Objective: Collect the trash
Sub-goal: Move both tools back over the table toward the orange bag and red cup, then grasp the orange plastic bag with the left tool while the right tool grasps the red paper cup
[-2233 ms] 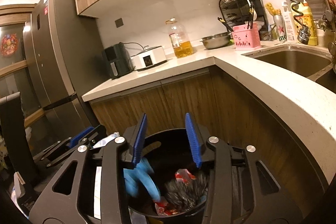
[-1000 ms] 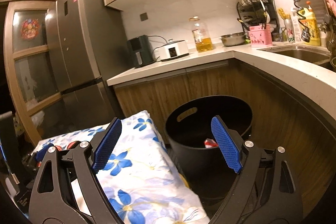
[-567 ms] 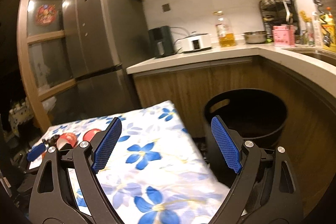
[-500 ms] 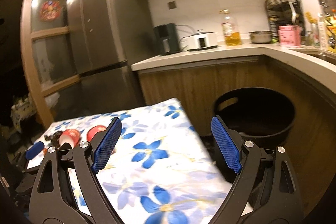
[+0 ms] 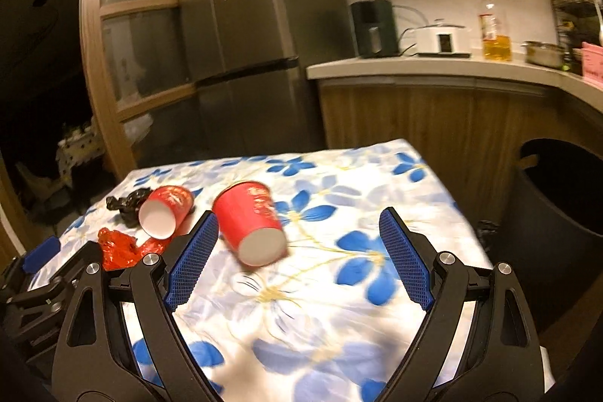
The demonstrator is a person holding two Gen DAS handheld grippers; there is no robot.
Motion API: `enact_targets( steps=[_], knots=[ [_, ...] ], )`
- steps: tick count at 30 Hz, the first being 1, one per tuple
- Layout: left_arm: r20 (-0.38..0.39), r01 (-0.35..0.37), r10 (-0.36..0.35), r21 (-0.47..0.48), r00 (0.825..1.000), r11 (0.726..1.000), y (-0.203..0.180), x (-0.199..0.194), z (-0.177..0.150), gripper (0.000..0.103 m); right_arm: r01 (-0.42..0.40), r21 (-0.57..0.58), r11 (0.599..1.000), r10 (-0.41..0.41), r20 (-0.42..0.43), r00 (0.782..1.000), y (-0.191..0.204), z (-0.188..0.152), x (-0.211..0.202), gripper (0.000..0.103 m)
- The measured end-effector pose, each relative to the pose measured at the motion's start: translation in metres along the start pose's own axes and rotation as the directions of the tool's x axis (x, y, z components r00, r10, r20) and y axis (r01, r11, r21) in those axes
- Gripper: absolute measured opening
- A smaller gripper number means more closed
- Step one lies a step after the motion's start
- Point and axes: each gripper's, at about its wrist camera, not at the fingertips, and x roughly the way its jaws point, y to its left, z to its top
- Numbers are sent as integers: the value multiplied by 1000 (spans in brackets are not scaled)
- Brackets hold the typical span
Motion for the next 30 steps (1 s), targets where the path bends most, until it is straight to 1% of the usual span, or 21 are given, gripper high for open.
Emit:
enact_targets(
  steps=[4, 8, 11, 21, 22, 27, 30],
  knots=[
    [-2, -24, 24, -16, 1000, 1000, 12, 4, 0, 97, -28, -23, 999, 27, -35, 999, 13, -1, 29, 86],
    [-14, -43, 43, -23, 999, 999, 19, 10, -1, 97, -34, -56, 998, 29, -78, 997, 25, -3, 57, 86],
    [-23, -60, 59, -31, 998, 998, 27, 15, -1, 97, -42, -54, 998, 35, -114, 993, 27, -3, 75, 86],
    [-45, -74, 71, -50, 996, 996, 40, 26, 1, 97, -67, -60, 996, 54, -193, 980, 35, -2, 108, 85],
    [-51, -73, 71, -51, 996, 996, 41, 28, 1, 97, -69, -63, 996, 55, -201, 978, 35, -3, 110, 84],
    [-68, -74, 71, -56, 995, 996, 42, 31, -1, 97, -76, -72, 994, 58, -229, 972, 37, -6, 115, 68],
    [-70, -76, 72, -56, 995, 996, 42, 31, -1, 97, -85, -73, 994, 66, -230, 971, 38, -6, 115, 64]
  ],
)
